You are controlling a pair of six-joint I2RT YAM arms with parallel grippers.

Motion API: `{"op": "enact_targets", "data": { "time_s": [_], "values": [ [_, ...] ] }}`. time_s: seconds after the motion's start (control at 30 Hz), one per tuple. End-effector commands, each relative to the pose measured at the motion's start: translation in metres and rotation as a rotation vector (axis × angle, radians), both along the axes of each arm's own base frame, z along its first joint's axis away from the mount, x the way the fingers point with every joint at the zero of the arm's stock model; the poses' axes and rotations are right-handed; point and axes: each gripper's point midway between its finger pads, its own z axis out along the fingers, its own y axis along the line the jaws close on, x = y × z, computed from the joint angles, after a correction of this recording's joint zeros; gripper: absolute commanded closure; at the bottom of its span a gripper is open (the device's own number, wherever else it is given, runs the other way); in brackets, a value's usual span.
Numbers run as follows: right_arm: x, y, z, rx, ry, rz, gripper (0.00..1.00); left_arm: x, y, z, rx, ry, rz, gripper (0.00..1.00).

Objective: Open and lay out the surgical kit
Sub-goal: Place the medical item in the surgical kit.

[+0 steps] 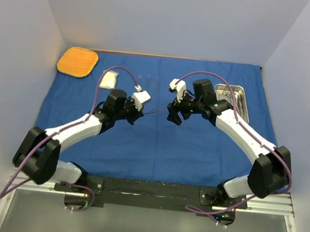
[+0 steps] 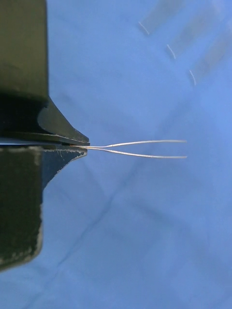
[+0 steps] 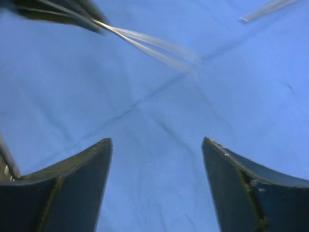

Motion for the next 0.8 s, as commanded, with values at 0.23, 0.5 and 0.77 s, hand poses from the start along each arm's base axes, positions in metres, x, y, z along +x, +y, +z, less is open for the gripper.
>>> {"op": "enact_targets", "data": {
  "time_s": [0.23, 0.5, 0.77],
  "values": [
    [0.056, -0.054, 0.02, 0.186, -0.036, -0.554, 0.02, 0.015, 0.086, 0.009, -0.259, -0.086, 0.796, 1.0],
    [0.053, -0.06, 0.014, 0.187, -0.028, -0.557, 0.02, 0.024, 0.076, -0.009, -0.321, -0.091, 0.858, 1.0],
    [0.051, -0.061, 0.009, 0.168, -0.026, -0.539, 0.02, 0.026, 0.057, -0.029, -0.338, -0.066, 0.821, 1.0]
  ]
}}
